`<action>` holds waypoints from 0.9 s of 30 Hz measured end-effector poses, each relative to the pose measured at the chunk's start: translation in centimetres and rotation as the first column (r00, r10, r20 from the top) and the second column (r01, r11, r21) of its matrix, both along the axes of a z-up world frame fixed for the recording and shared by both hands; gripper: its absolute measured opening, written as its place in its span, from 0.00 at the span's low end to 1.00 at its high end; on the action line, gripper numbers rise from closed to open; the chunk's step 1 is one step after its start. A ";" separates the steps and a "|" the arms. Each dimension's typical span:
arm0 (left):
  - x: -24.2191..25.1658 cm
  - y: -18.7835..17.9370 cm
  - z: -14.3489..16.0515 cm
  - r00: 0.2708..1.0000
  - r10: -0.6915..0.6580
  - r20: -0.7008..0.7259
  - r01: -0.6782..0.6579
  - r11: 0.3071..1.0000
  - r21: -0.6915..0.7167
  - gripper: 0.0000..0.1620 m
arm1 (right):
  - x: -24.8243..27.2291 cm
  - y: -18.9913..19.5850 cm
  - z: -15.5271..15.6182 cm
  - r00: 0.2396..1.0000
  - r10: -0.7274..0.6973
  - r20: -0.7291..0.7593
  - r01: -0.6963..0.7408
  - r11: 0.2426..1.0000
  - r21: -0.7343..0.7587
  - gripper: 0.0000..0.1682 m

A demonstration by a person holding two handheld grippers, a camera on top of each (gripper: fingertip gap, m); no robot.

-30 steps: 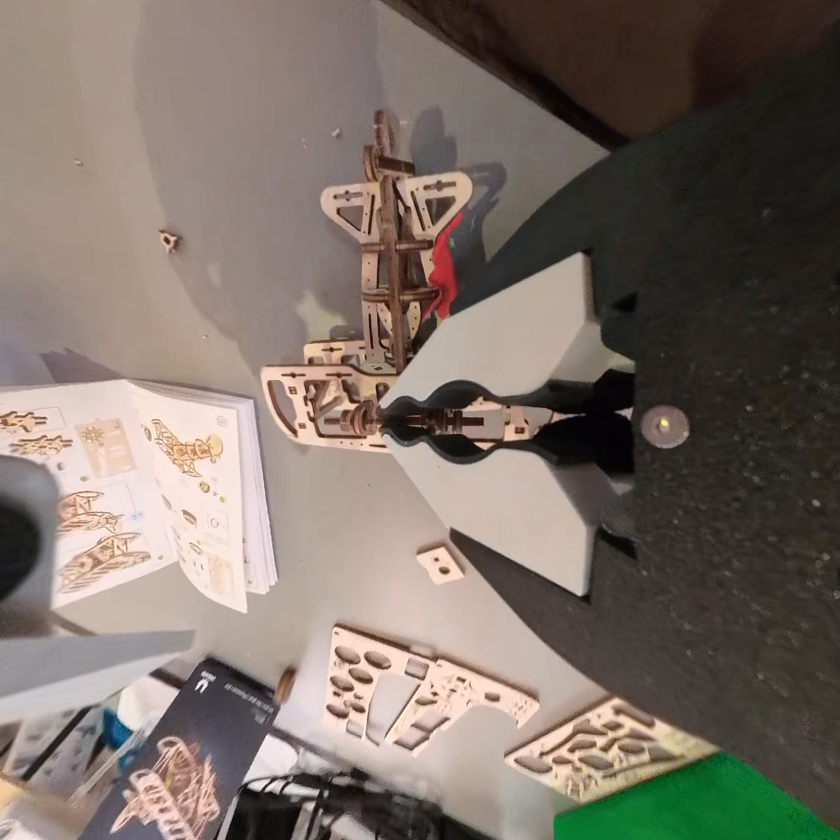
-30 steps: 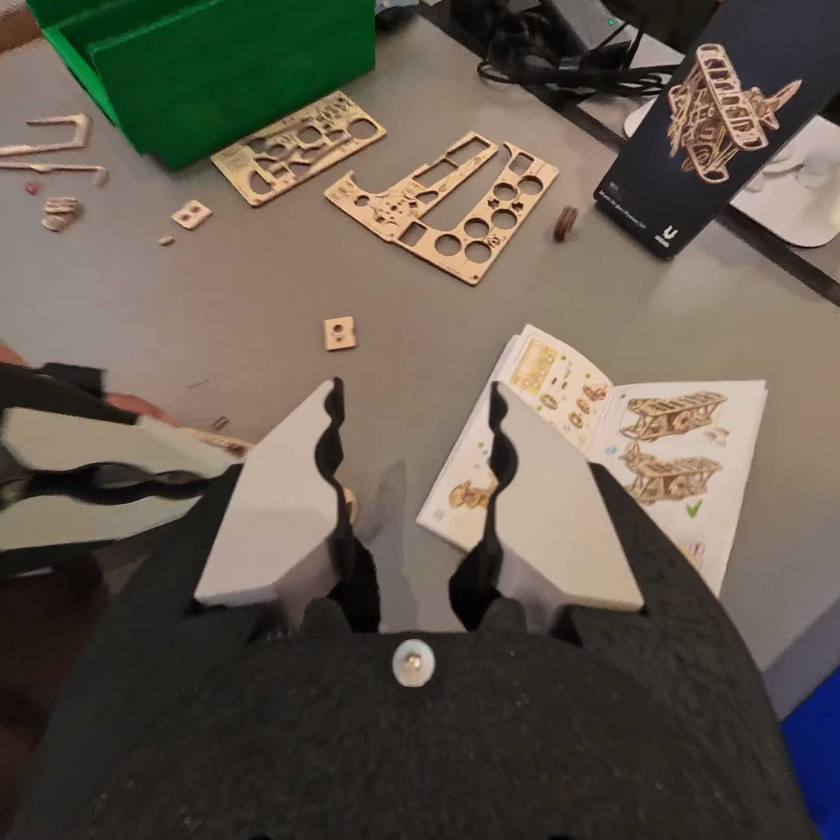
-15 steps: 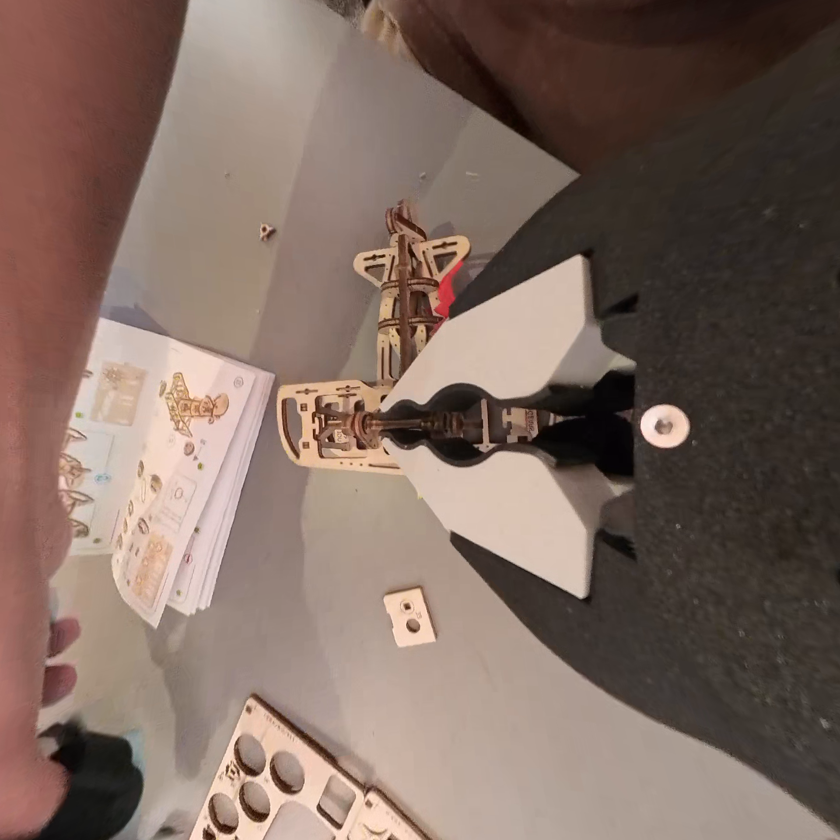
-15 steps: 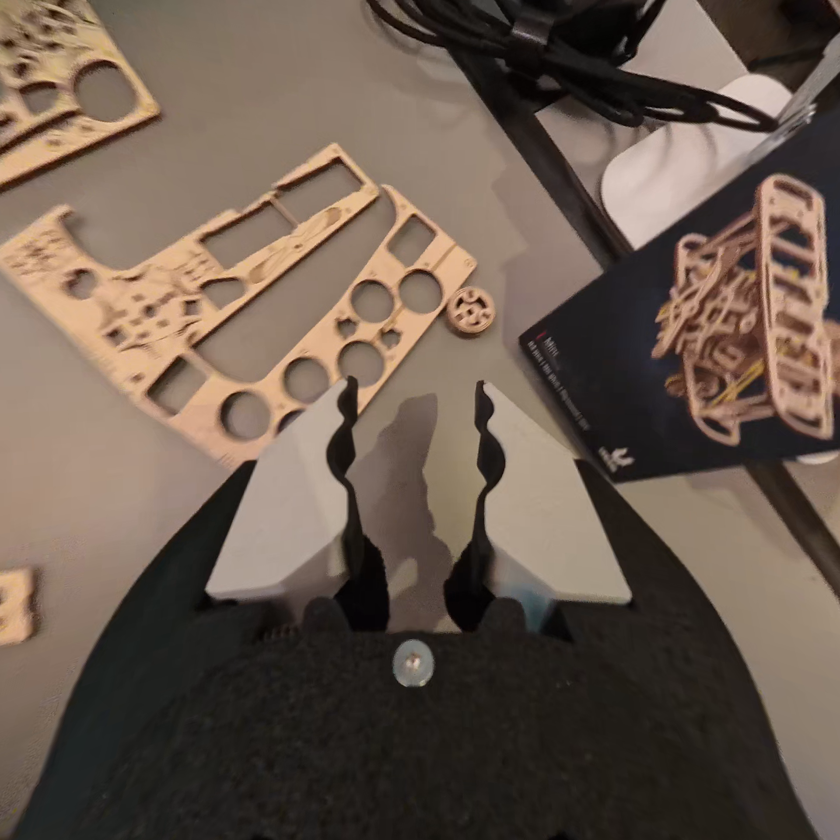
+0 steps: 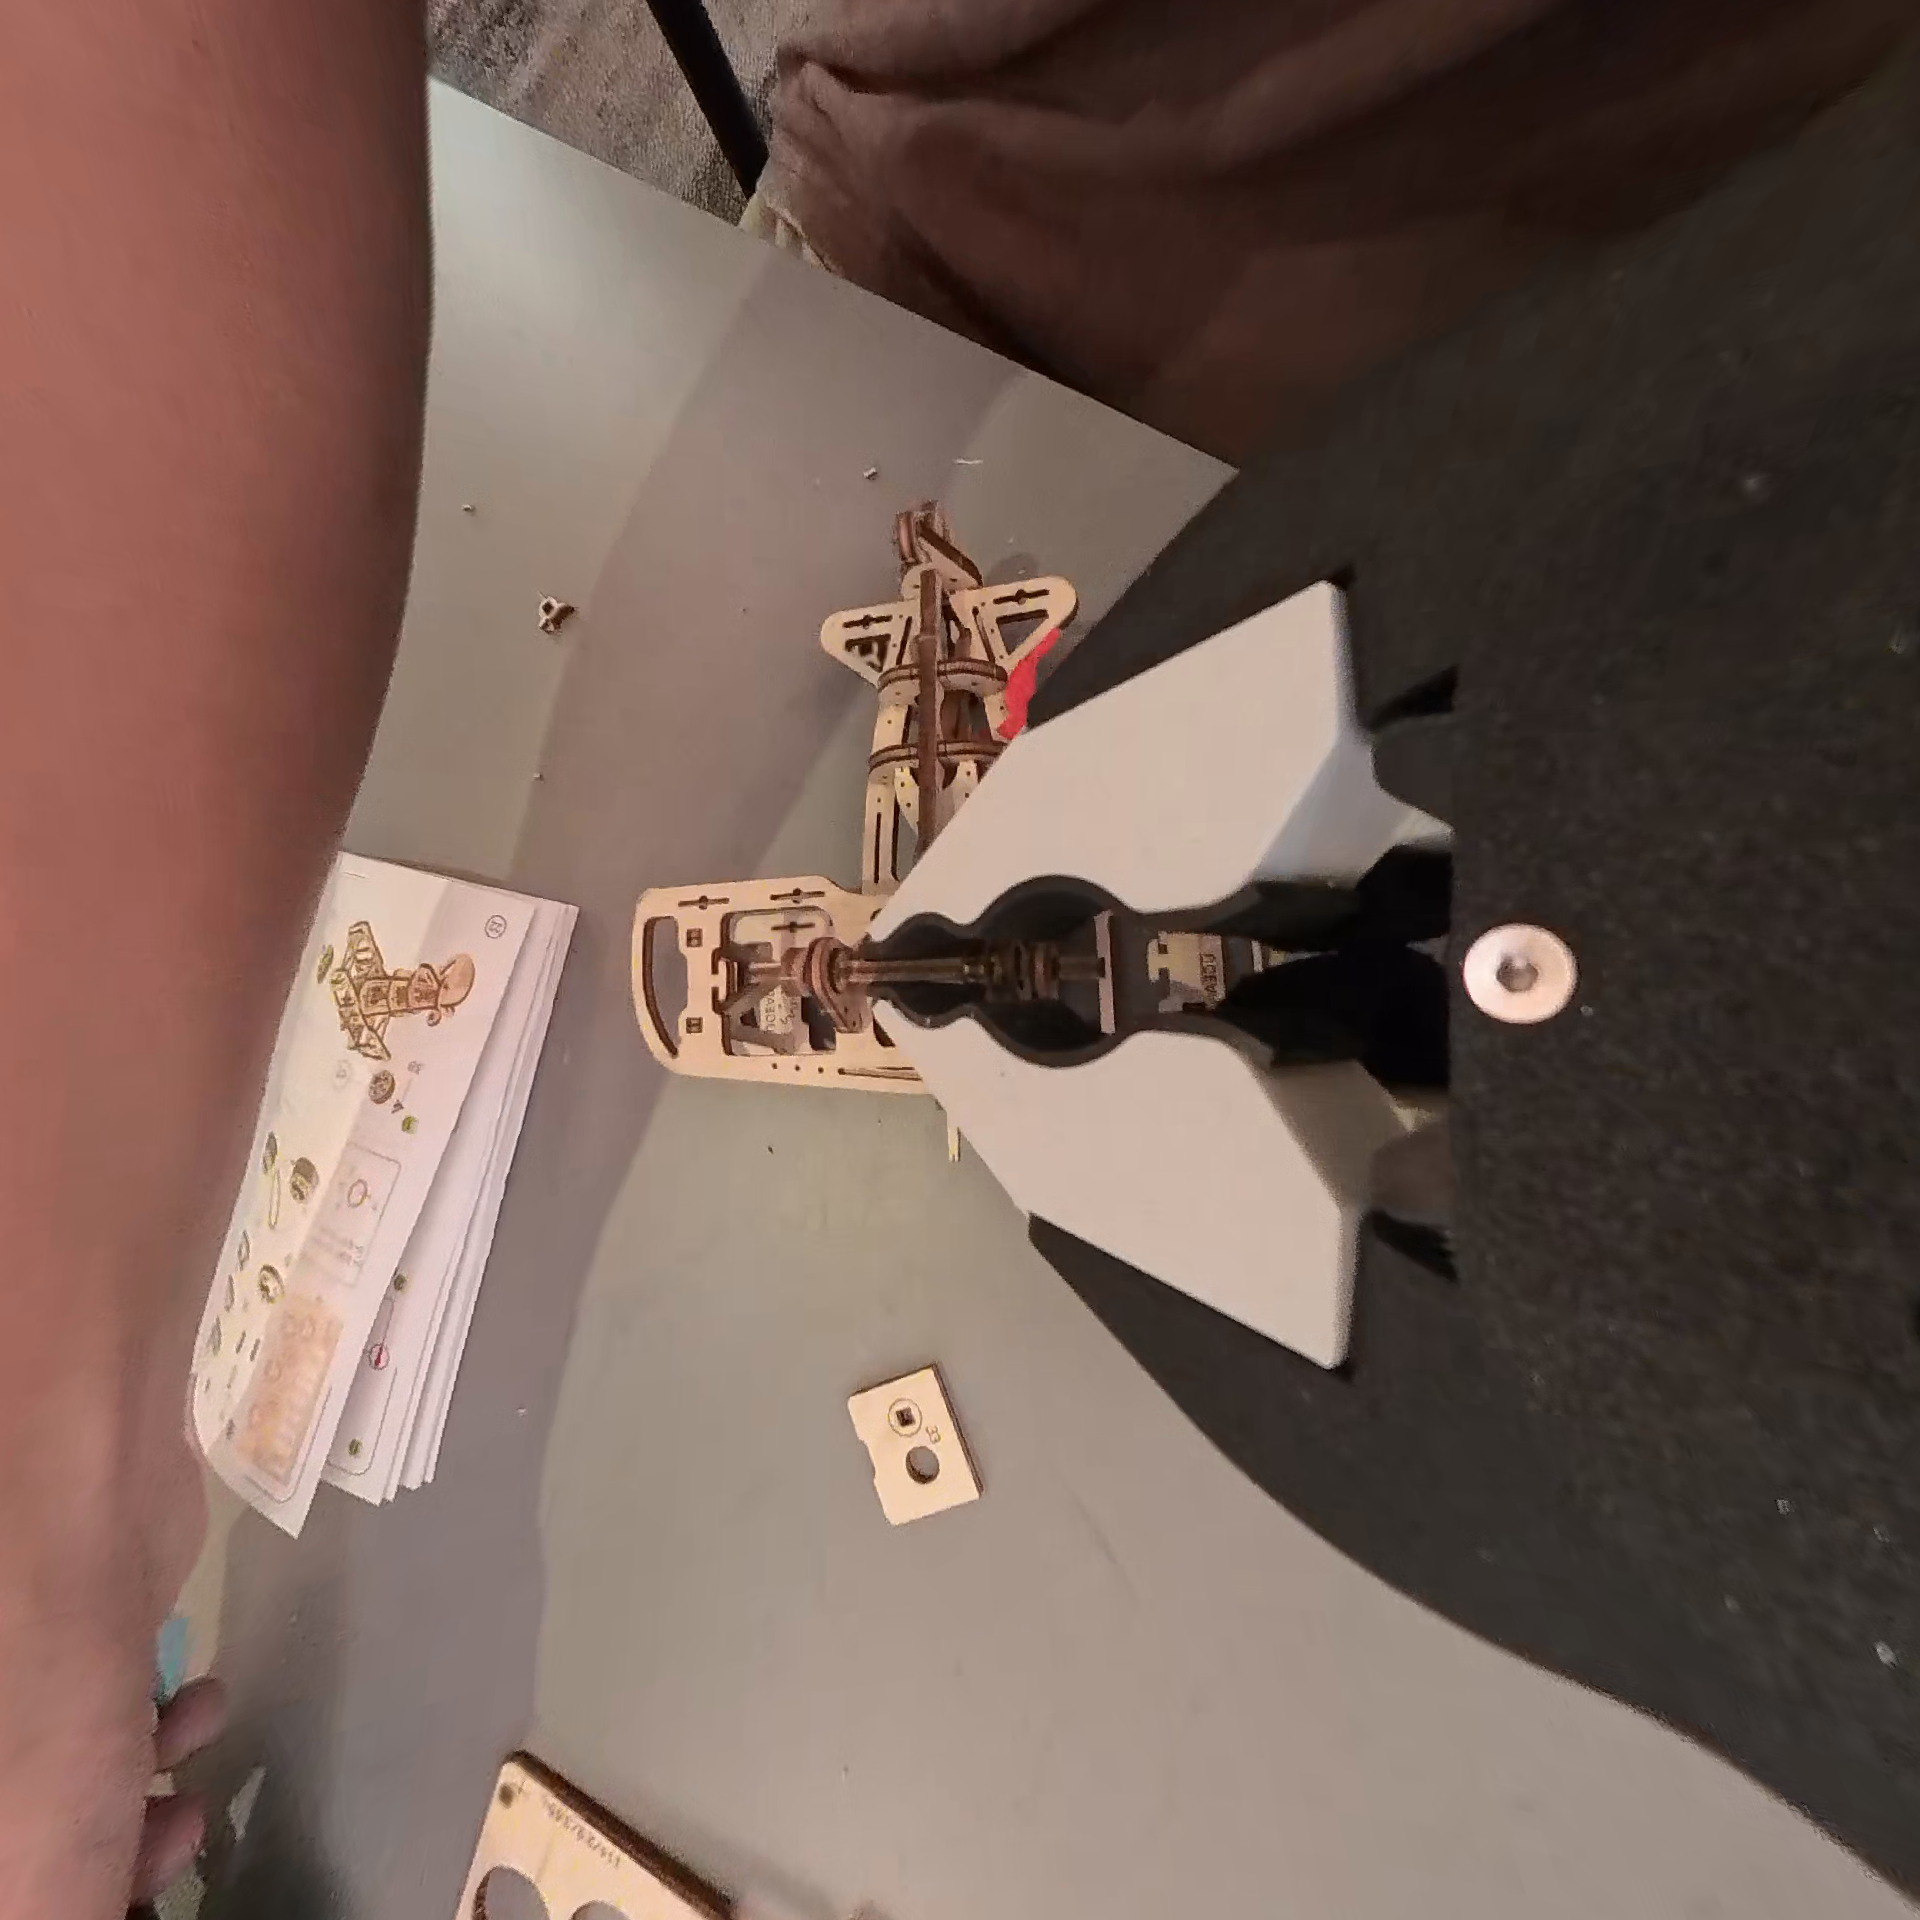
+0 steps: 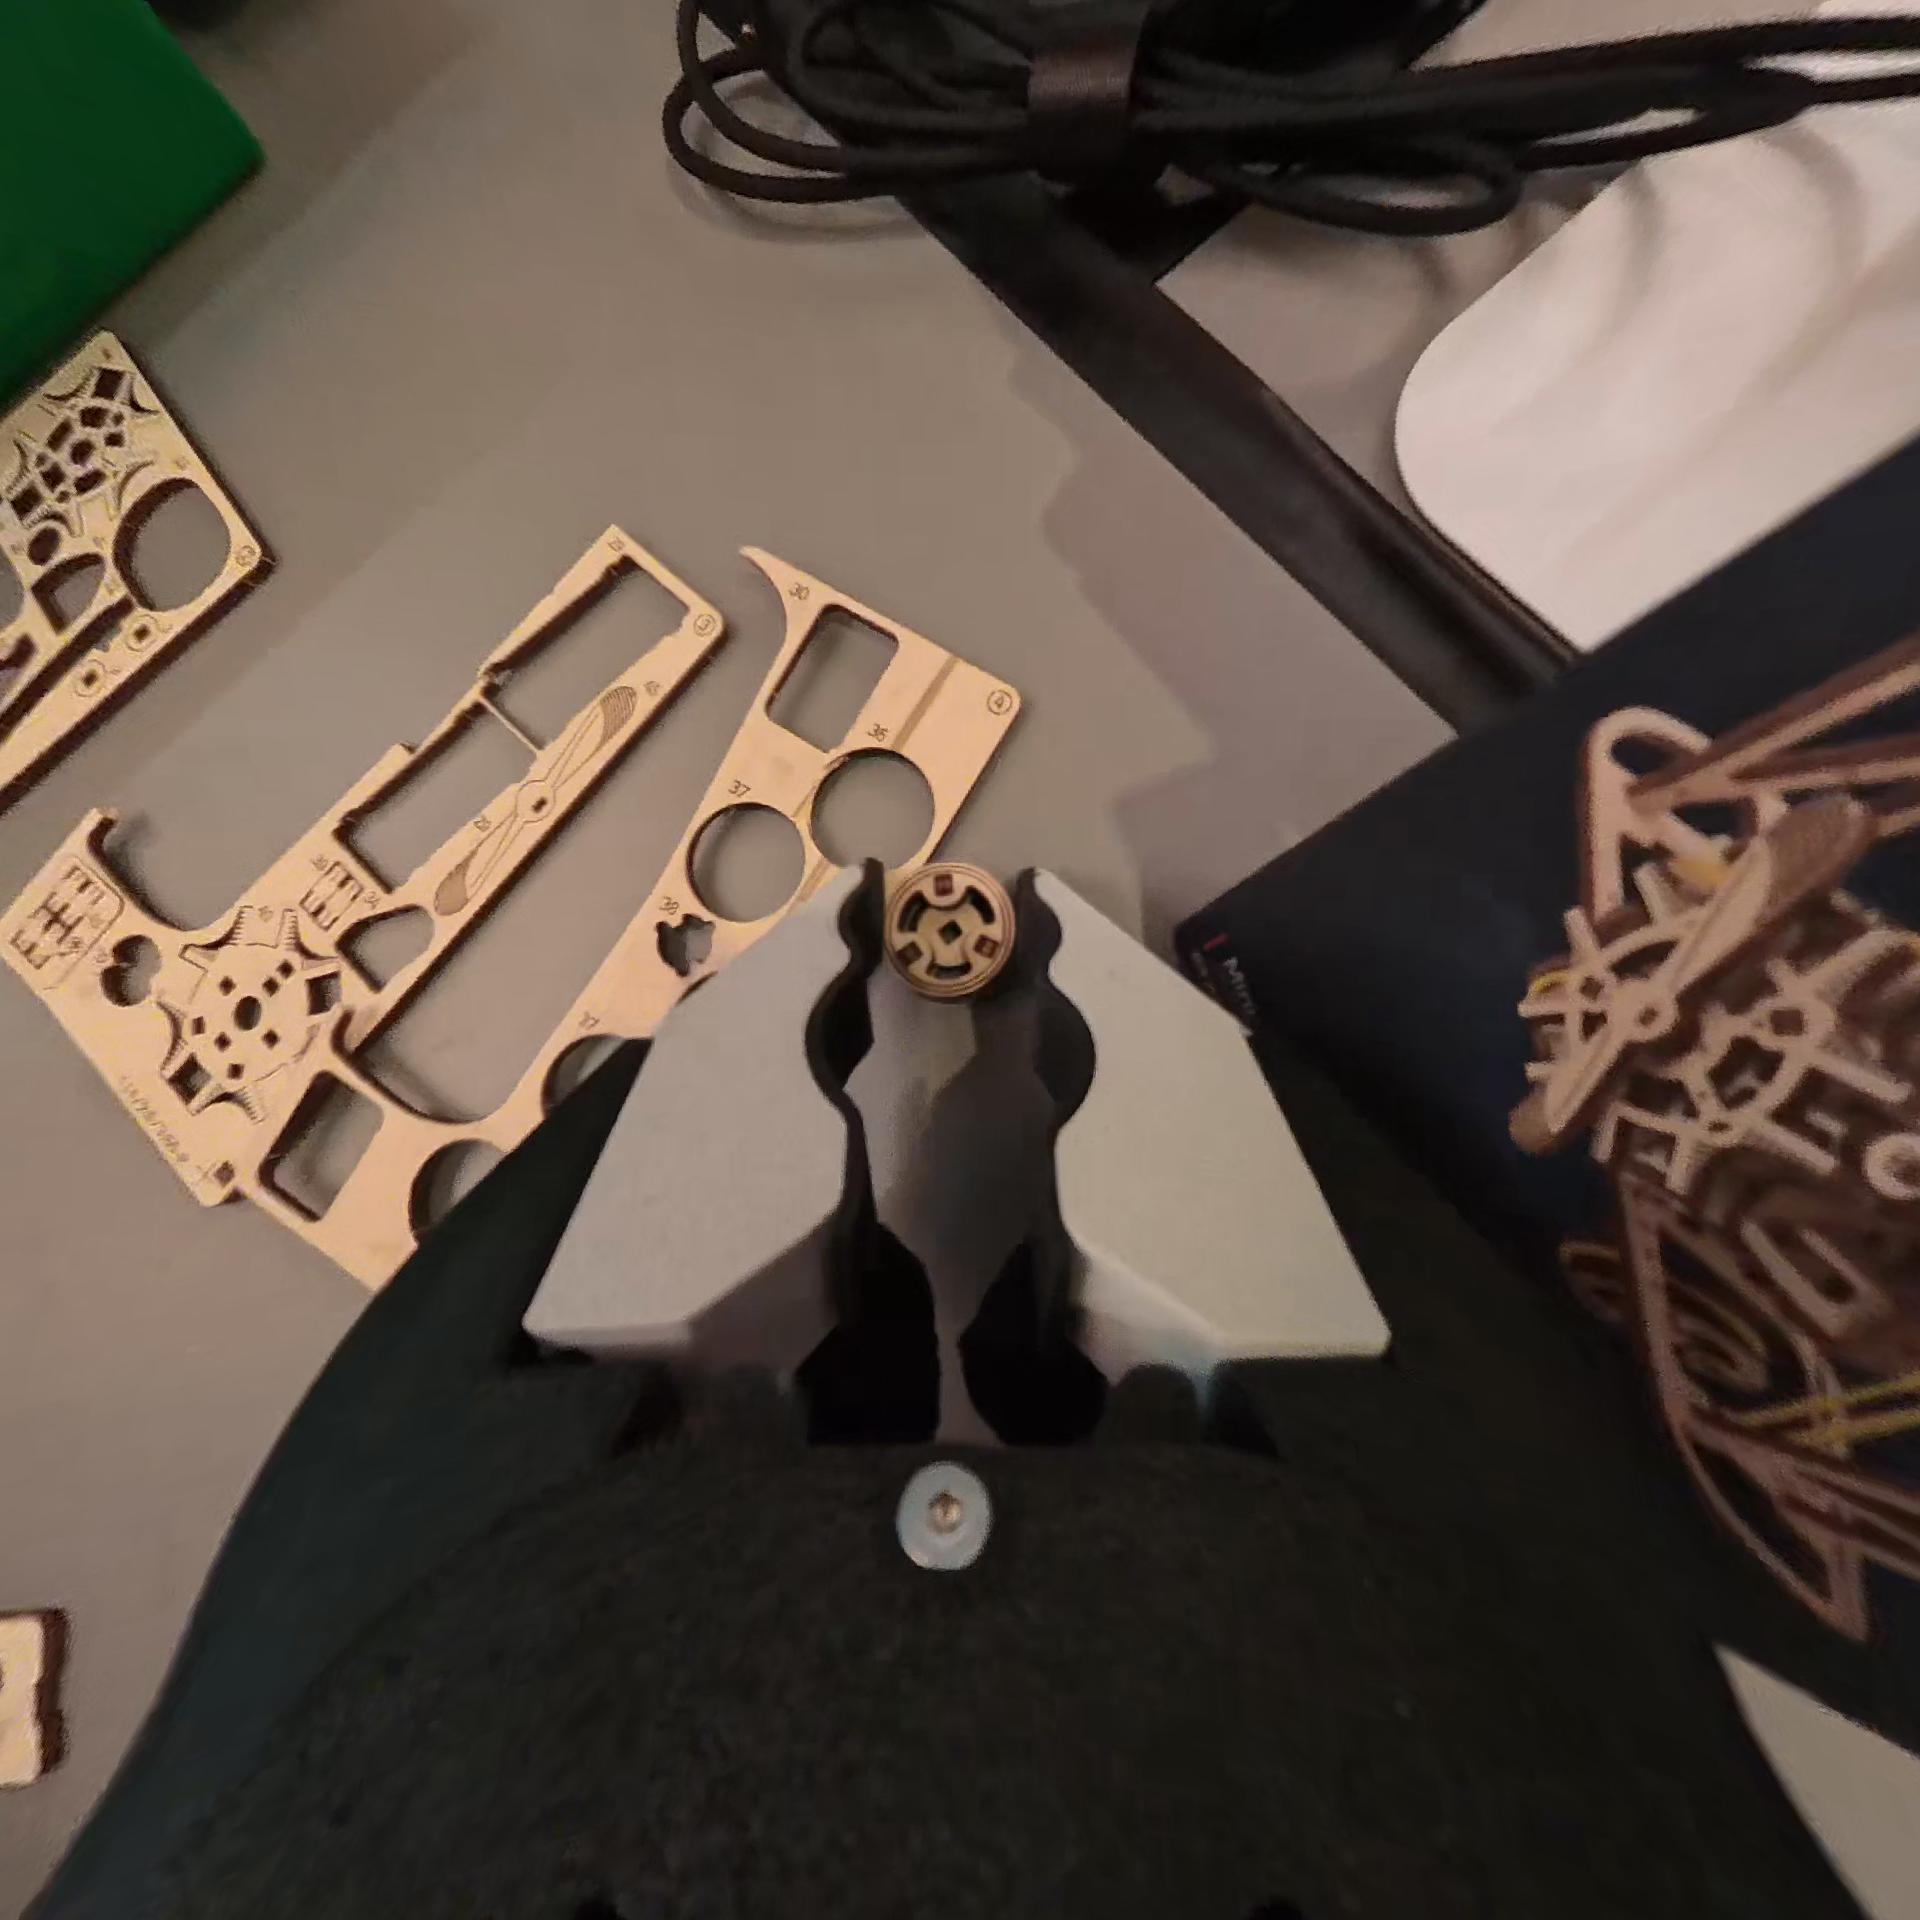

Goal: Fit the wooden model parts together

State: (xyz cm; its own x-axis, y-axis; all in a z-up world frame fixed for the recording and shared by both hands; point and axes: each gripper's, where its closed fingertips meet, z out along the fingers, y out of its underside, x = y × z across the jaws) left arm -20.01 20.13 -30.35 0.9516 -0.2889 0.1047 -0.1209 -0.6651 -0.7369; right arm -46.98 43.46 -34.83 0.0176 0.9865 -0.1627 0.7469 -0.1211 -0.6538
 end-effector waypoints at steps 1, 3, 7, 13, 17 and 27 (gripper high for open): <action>0.1 0.0 0.0 1.000 -0.002 0.002 0.002 1.000 0.001 0.00 | 0.2 -0.1 0.0 1.000 0.001 0.003 0.000 1.000 -0.017 0.14; 0.3 0.0 0.1 1.000 -0.006 0.016 0.006 1.000 0.002 0.00 | 0.9 -0.7 0.0 0.999 0.027 0.017 -0.027 0.999 -0.023 0.14; 0.3 0.2 0.0 1.000 -0.022 -0.010 0.022 1.000 0.010 0.00 | 3.1 -2.0 3.0 0.997 0.073 -0.022 -0.072 0.997 0.026 0.14; 1.8 0.3 0.6 0.993 -0.116 0.010 0.115 0.992 0.060 0.00 | 13.1 -11.4 12.4 0.919 0.294 -0.262 -0.338 0.931 -0.140 0.14; 2.8 1.1 3.0 0.975 -0.106 0.197 0.078 0.986 0.145 0.00 | 22.6 -15.9 13.4 0.938 0.182 -0.296 -0.299 0.855 -0.423 0.13; 2.9 2.1 3.9 0.999 -0.011 -0.036 0.020 0.959 0.282 0.00 | 30.6 -19.0 11.9 0.935 -0.301 -0.187 0.012 0.554 -0.832 0.13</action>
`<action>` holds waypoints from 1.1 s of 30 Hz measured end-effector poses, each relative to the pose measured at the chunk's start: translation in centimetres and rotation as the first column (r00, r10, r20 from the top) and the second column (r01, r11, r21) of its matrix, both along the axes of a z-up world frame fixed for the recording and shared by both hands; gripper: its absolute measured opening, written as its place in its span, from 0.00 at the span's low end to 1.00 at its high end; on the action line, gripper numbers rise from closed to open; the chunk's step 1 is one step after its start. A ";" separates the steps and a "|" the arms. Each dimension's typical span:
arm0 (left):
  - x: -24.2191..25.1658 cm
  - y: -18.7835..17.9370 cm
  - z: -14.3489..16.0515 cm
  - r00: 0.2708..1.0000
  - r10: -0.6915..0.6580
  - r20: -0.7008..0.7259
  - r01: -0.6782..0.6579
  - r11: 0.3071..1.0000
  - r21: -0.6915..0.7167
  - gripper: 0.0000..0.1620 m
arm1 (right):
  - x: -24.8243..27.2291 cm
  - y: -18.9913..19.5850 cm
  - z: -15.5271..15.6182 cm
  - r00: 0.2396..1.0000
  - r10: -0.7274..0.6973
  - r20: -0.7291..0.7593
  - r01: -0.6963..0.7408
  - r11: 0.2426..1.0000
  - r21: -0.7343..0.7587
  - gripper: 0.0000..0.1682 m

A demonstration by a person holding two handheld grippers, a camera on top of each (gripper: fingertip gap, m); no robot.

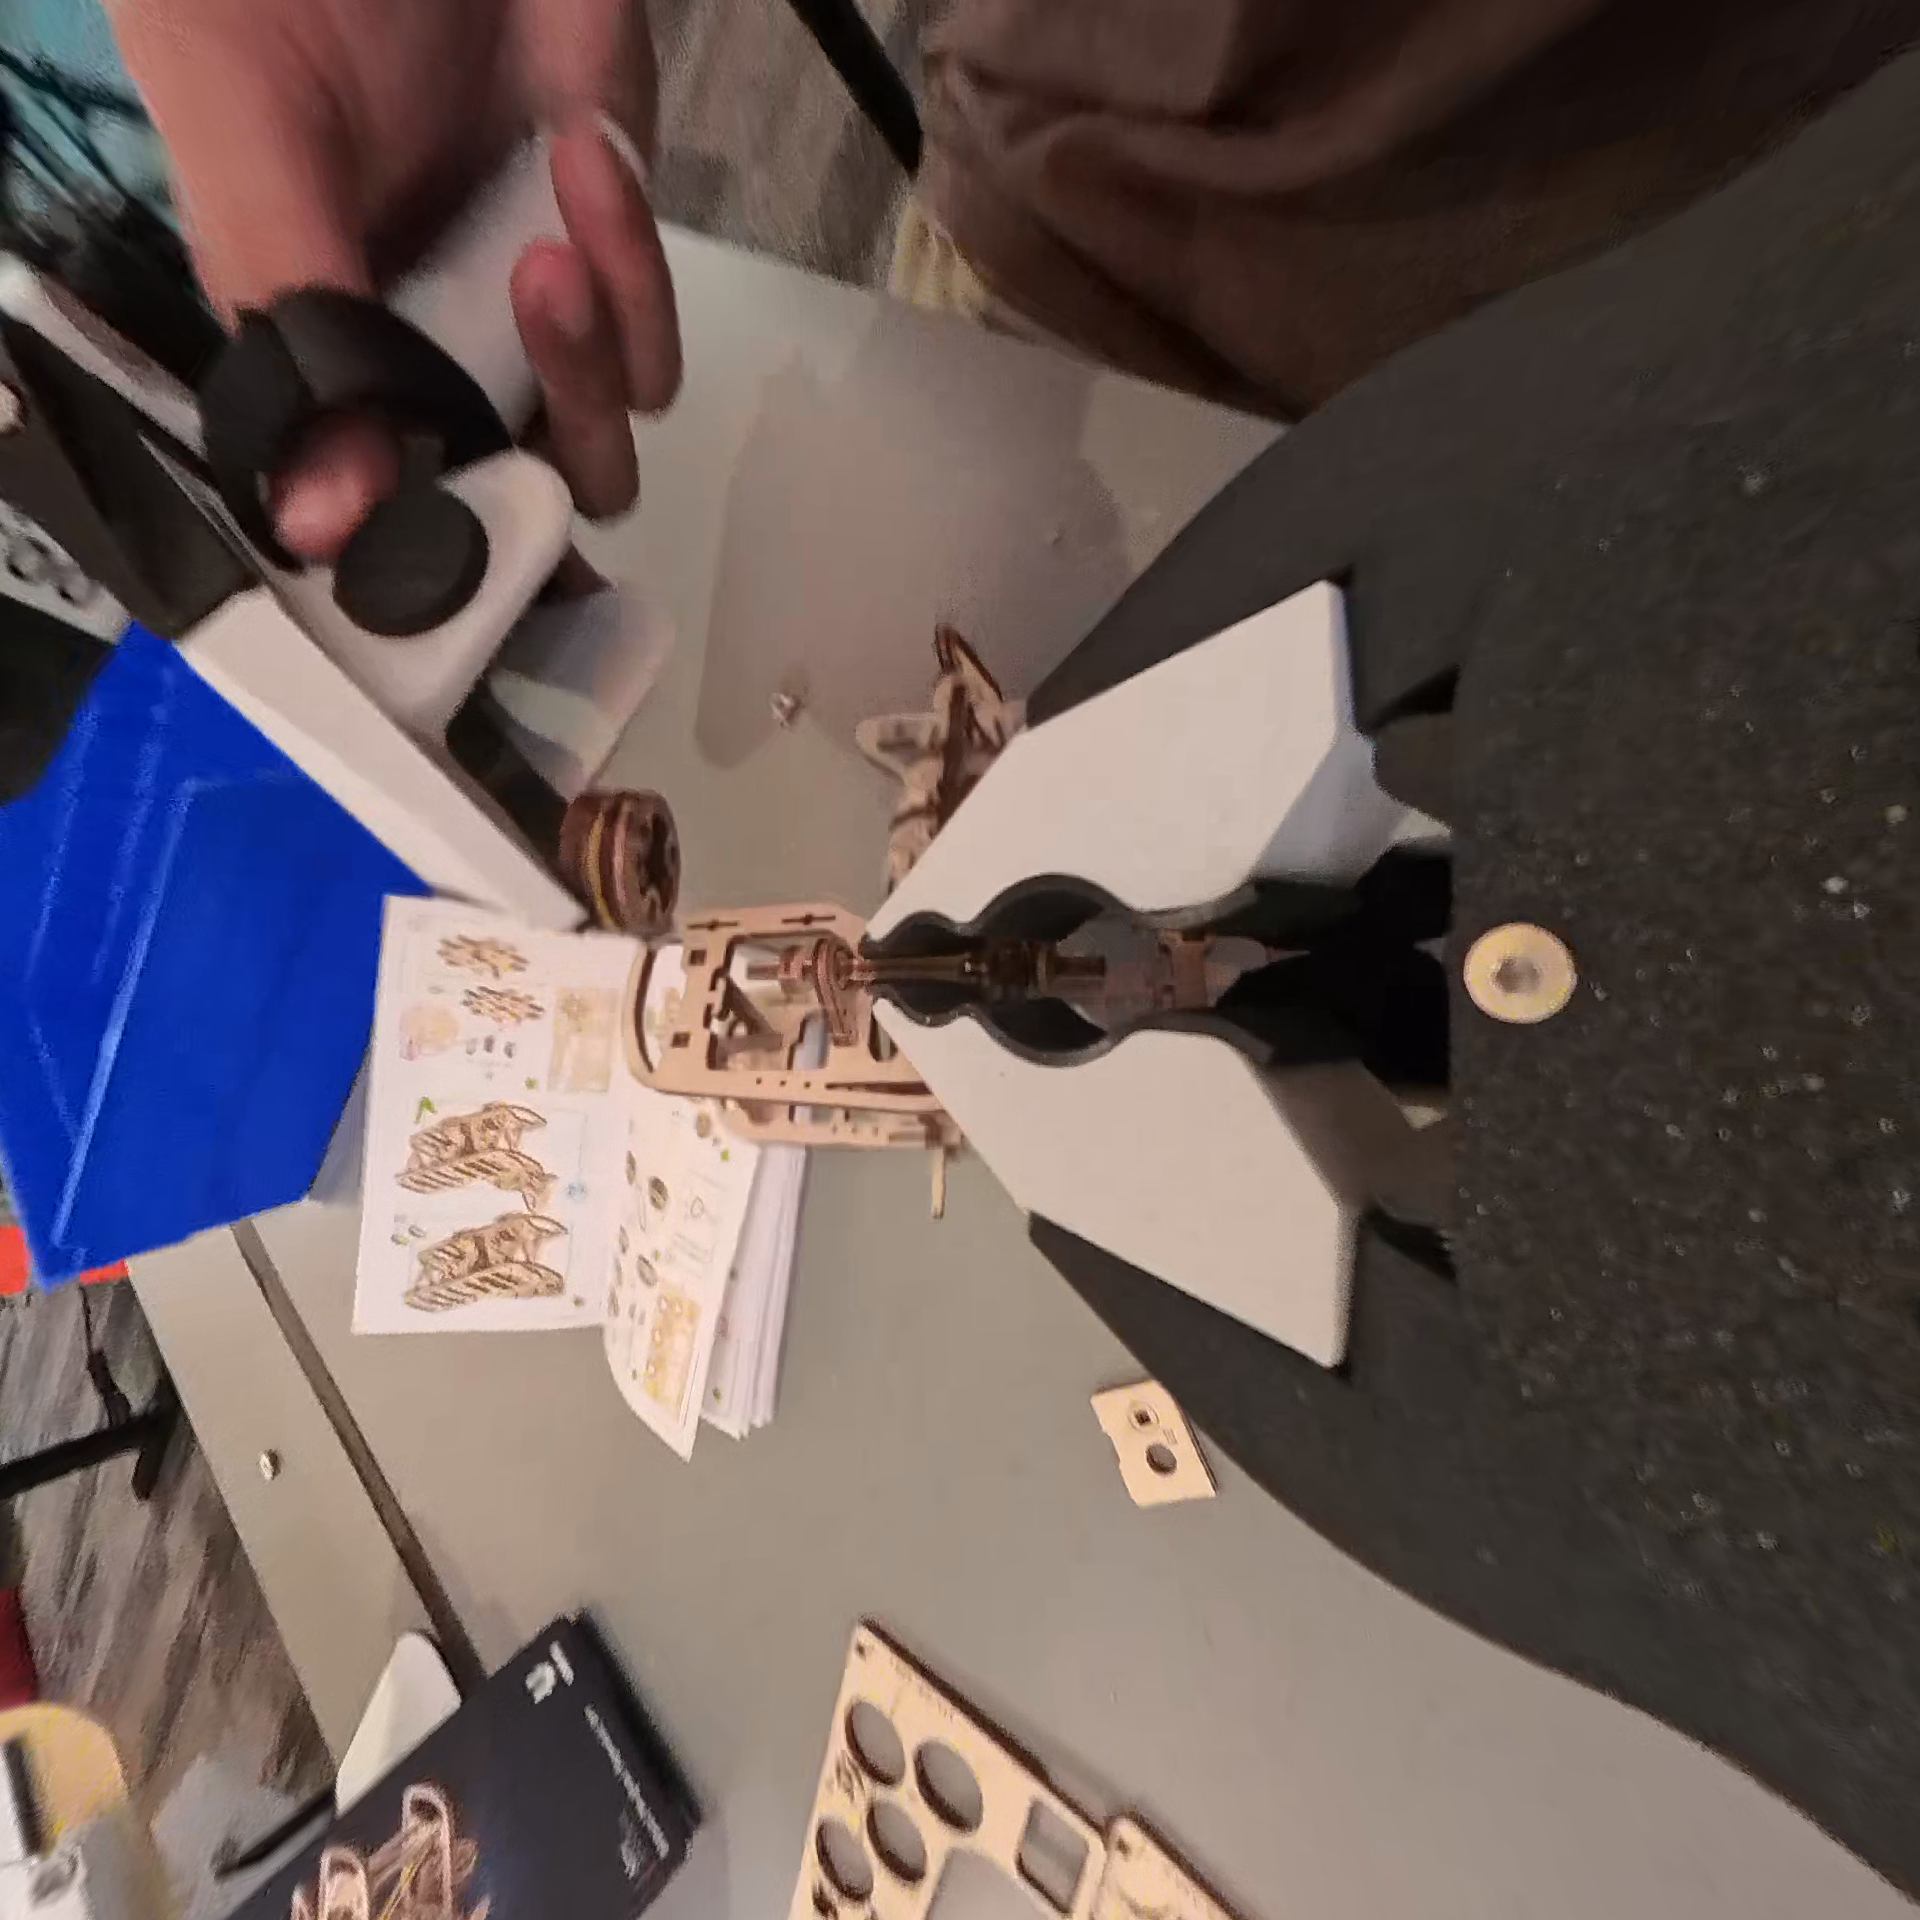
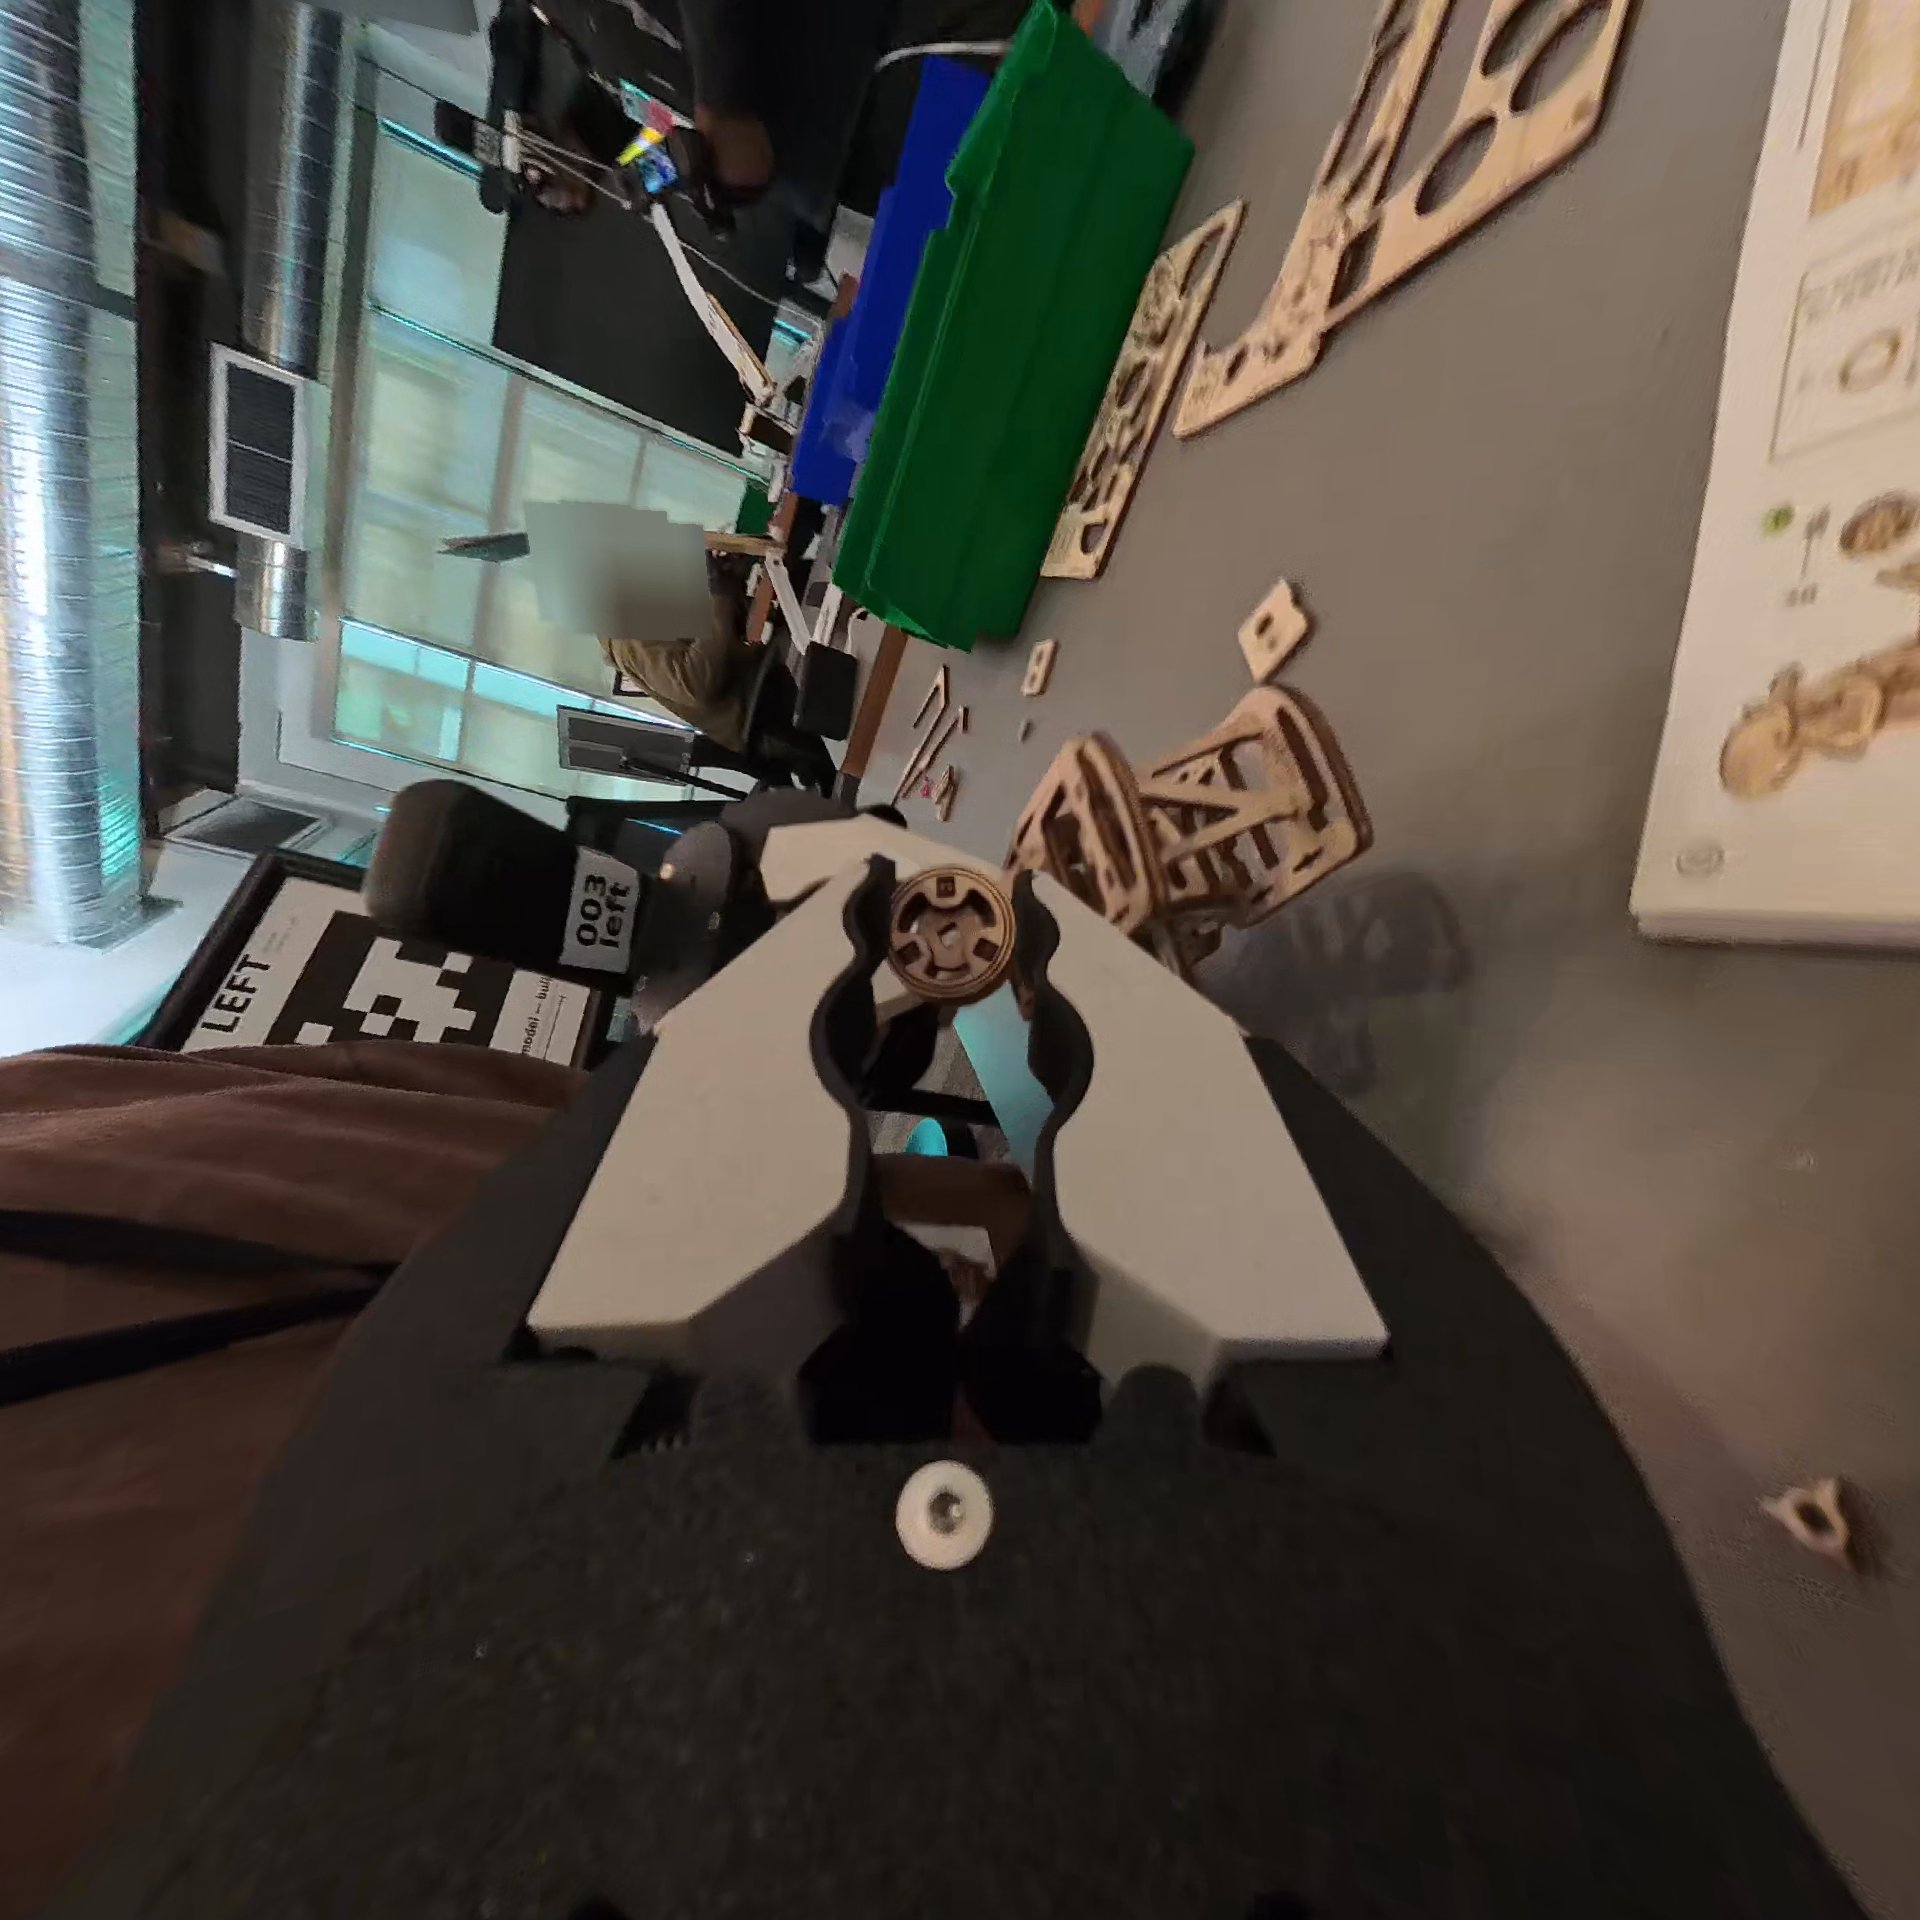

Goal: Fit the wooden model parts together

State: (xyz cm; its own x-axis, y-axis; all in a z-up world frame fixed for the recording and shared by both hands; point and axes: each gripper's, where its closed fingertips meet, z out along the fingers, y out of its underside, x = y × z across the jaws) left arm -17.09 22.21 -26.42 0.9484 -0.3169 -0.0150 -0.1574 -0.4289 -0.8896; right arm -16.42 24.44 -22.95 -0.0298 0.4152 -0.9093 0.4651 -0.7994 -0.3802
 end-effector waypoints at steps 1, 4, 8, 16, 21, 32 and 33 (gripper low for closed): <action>-0.2 0.0 -0.7 0.999 0.010 -0.042 -0.011 1.000 -0.018 0.00 | 0.5 -0.3 -0.5 1.000 0.004 0.023 -0.004 1.000 0.003 0.14; -0.9 -0.3 -2.6 0.995 0.037 -0.096 -0.045 0.995 -0.087 0.00 | 3.3 1.0 -4.1 0.977 -0.048 0.209 0.013 0.986 0.166 0.14; -1.6 -0.1 -3.8 0.993 0.061 -0.104 -0.078 0.982 -0.171 0.00 | 6.3 2.2 -8.0 0.927 -0.052 0.371 -0.144 0.865 0.481 0.14; -0.3 -0.8 -0.7 0.998 0.003 -0.065 -0.011 0.992 -0.129 0.18 | 7.6 -0.3 -9.2 0.956 0.033 0.292 -0.251 0.610 0.751 0.14; 6.0 -1.3 0.0 0.920 -0.266 -0.288 0.256 0.964 -0.072 0.23 | 7.4 -1.4 -5.3 0.995 -0.035 0.096 -0.034 0.774 0.632 0.14; 9.8 0.6 2.8 0.907 -0.170 -0.387 0.244 0.958 0.151 0.12 | 7.8 -2.0 1.1 0.985 -0.115 -0.131 0.158 0.908 0.389 0.14; 9.7 0.6 2.9 0.901 -0.161 -0.402 0.244 0.956 0.165 0.11 | 7.8 -2.0 1.3 0.984 -0.108 -0.145 0.155 0.915 0.373 0.14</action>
